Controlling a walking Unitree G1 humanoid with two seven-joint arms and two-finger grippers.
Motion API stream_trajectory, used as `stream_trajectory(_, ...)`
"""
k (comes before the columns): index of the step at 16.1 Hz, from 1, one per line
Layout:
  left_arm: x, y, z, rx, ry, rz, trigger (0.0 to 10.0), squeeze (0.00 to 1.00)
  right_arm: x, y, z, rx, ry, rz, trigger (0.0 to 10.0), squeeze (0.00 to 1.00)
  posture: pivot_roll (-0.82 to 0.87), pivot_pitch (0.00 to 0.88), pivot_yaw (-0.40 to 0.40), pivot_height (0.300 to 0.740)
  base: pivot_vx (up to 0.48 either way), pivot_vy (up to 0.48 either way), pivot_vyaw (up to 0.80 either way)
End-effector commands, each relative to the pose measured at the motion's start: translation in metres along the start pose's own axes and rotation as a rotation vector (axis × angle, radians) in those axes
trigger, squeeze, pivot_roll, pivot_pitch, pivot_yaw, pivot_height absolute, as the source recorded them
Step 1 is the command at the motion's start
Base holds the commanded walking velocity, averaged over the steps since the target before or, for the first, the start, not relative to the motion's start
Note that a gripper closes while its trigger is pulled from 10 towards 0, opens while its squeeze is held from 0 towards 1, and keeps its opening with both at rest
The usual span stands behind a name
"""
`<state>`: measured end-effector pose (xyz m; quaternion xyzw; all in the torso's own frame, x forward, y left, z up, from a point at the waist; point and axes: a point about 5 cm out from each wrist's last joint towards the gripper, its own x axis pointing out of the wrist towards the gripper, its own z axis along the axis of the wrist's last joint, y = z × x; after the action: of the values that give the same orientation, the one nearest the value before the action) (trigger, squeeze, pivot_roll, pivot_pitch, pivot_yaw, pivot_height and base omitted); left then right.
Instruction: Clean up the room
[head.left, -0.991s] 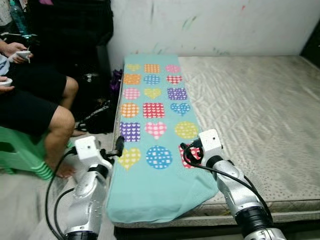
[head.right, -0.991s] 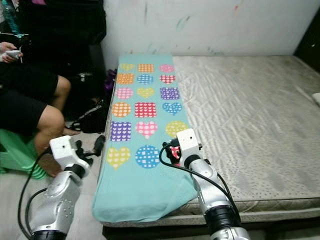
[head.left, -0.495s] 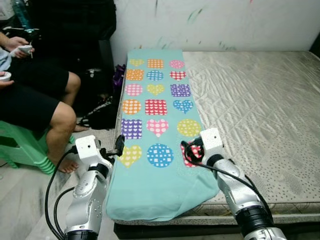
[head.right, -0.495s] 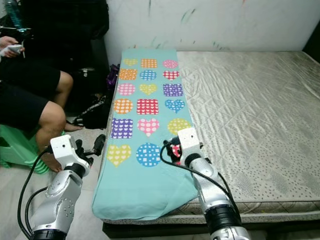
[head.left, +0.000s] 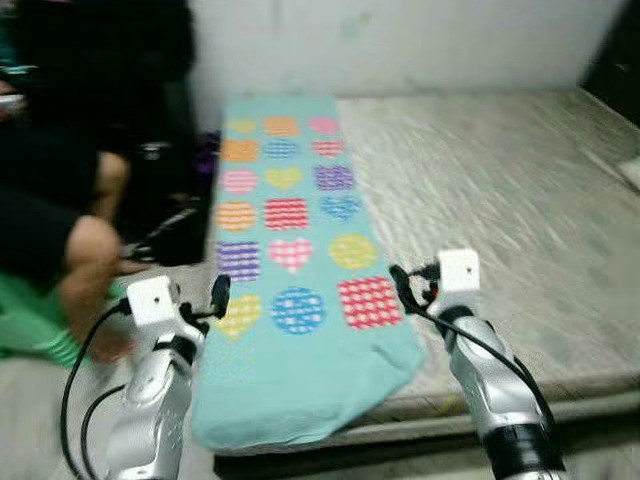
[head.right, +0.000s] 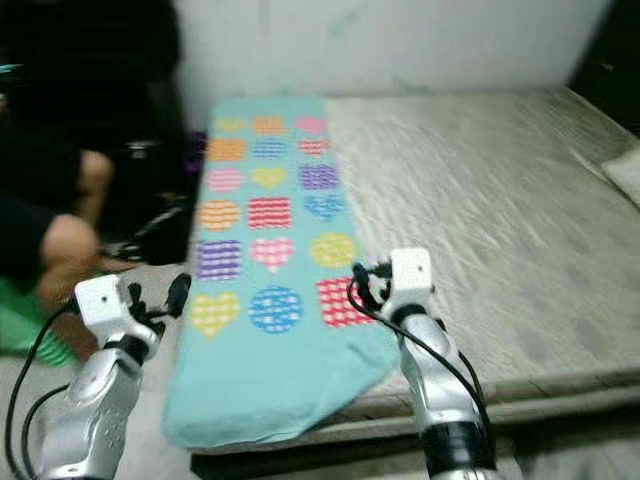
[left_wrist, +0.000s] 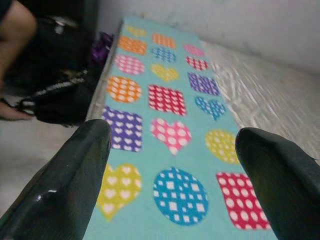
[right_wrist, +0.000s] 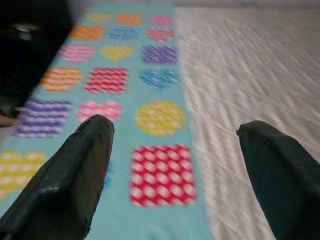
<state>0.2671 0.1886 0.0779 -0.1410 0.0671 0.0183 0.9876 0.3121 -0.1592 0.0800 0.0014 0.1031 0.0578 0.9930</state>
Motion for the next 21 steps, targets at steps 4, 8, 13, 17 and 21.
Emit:
stream_trajectory(4, -0.012, 0.010, 0.004, 0.044, -0.016, 0.040, 10.0, 0.00, -0.009, -0.007, 0.010, 0.023, -0.087, -0.040, 10.0, 0.00, -0.15, 0.002, 0.016, 0.740, 0.000, 0.000, -0.77)
stream_trajectory(8, -0.023, 0.020, -0.001, 0.030, 0.001, 0.089, 10.0, 0.00, -0.023, -0.010, 0.006, 0.056, -0.120, -0.050, 10.0, 0.00, -0.14, 0.000, 0.023, 0.740, 0.000, 0.000, 0.00)
stream_trajectory(13, -0.025, 0.021, 0.002, 0.036, 0.007, 0.081, 10.0, 0.00, -0.029, -0.009, 0.005, 0.065, -0.136, -0.060, 10.0, 0.00, -0.14, 0.005, 0.038, 0.740, 0.000, 0.000, 0.00)
stream_trajectory(17, -0.029, 0.014, 0.010, 0.076, -0.040, 0.003, 10.0, 0.00, -0.033, -0.014, 0.006, 0.022, -0.139, -0.077, 10.0, 0.00, -0.14, 0.042, 0.039, 0.740, 0.000, 0.000, 0.00)
stream_trajectory(21, -0.046, 0.040, -0.002, 0.132, 0.020, 0.051, 10.0, 0.00, -0.044, -0.025, -0.010, -0.079, -0.057, -0.079, 10.0, 0.00, -0.15, 0.065, 0.033, 0.740, 0.000, 0.000, 0.00)
